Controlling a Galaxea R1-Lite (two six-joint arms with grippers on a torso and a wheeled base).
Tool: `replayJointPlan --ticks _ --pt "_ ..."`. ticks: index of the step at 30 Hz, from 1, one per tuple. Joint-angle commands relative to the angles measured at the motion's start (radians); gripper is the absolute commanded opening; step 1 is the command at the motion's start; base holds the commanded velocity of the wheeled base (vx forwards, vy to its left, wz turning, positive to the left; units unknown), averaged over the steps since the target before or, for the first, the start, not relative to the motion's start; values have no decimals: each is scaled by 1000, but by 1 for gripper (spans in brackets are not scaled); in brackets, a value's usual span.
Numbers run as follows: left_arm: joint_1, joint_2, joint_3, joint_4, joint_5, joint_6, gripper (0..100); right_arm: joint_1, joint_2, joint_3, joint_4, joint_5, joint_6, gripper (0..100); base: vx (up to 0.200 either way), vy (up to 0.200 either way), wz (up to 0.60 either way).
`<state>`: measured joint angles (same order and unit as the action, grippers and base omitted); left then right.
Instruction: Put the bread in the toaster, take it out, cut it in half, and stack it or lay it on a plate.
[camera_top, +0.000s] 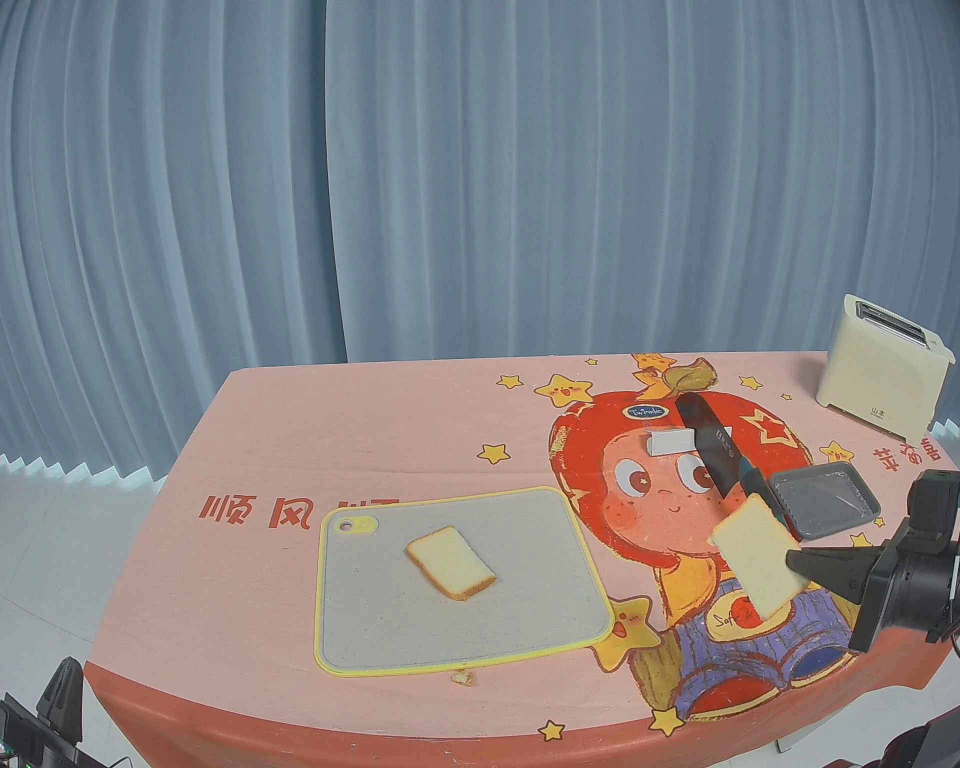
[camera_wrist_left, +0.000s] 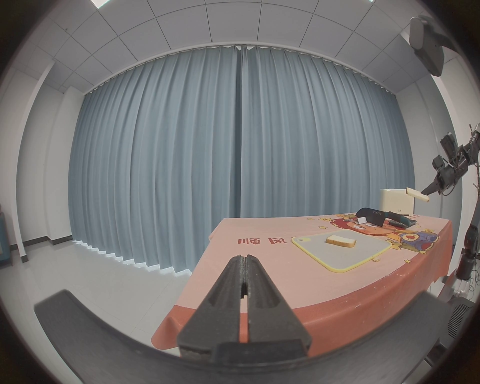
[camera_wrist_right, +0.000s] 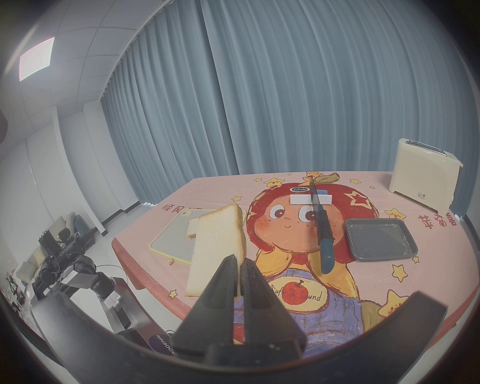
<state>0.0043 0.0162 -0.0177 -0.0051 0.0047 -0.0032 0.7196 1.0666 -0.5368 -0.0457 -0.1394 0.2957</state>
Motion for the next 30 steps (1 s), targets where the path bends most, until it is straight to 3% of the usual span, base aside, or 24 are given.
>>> replayJointPlan --ticks 1,9,30 --pt "0 -16 18 -1 0 -1 0 0 6 1 0 0 0 0 0 -200 0" --pt "0 -16 18 1 0 0 0 -6 7 1 0 0 0 0 0 -200 0" --pt "0 -16 18 -1 0 0 0 -63 12 -15 -2 -13 2 0 0 0 0"
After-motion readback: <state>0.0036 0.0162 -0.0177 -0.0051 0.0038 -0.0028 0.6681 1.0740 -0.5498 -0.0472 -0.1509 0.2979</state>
